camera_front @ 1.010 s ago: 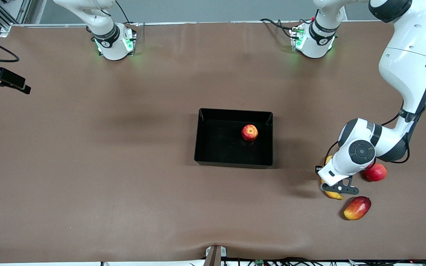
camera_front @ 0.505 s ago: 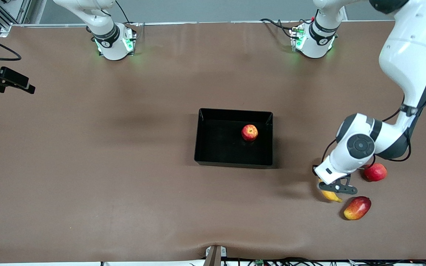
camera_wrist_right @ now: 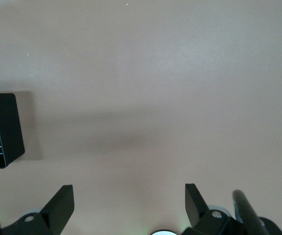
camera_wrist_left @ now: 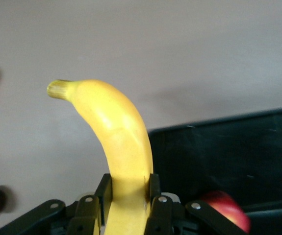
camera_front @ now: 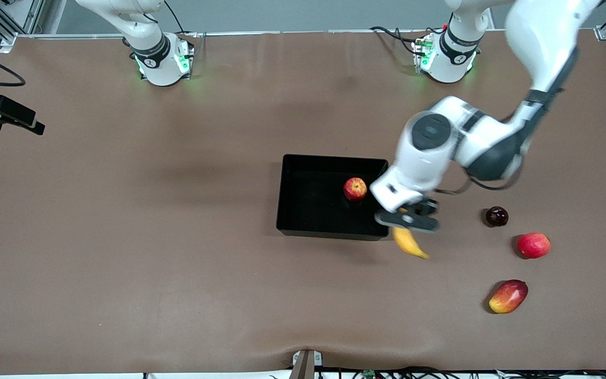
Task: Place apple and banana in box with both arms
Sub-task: 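Carry the banana into the box with the left gripper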
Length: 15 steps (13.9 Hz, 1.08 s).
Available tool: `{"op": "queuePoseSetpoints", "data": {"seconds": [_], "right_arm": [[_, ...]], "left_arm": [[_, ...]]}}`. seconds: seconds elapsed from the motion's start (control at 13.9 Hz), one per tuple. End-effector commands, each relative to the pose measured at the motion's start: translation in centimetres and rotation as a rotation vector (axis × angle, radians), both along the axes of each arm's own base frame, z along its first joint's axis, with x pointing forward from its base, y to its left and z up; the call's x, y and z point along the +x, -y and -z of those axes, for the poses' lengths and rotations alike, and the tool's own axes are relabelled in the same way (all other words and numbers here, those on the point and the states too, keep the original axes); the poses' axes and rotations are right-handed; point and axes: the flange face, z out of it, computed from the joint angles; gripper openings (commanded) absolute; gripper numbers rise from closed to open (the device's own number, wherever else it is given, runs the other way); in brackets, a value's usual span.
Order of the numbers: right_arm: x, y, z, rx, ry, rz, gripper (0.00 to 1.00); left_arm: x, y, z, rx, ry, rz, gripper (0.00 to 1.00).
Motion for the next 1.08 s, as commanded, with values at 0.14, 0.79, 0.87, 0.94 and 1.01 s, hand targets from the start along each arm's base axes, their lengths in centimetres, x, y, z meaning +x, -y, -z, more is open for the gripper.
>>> {"op": "queuePoseSetpoints", "data": {"seconds": [0.14,0.79,0.87,0.94,1.01], "right_arm": [[-0.4,-2.2,-0.8,-0.021,0.032,-0.039,1.00],[-0.2,-1.6,-0.6,-0.021,0.034,-0.027,1.00],[-0.2,-1.6,-0.6,-0.021,0.034,-0.027,1.00],[-0.2,-1.5,-0.5,-0.023,0.032,-0.029,1.00],[-0.2,-1.7,-0.6,-0.027,0.035,-0.036,1.00]], "left_arm": [[-4.2,10.4,1.0,-0.069,-0.011,0.013,0.00],[-9.3,20.6,9.9,-0.014,-0.001,0.028,0.00],[-9.5,20.6,11.3,-0.006,-0.018,0.031,0.00],[-9.6,20.6,12.7,0.005,-0.027,0.039,0.00],[-9.2,20.1,14.0,0.017,-0.032,0.036,0.00]]}}
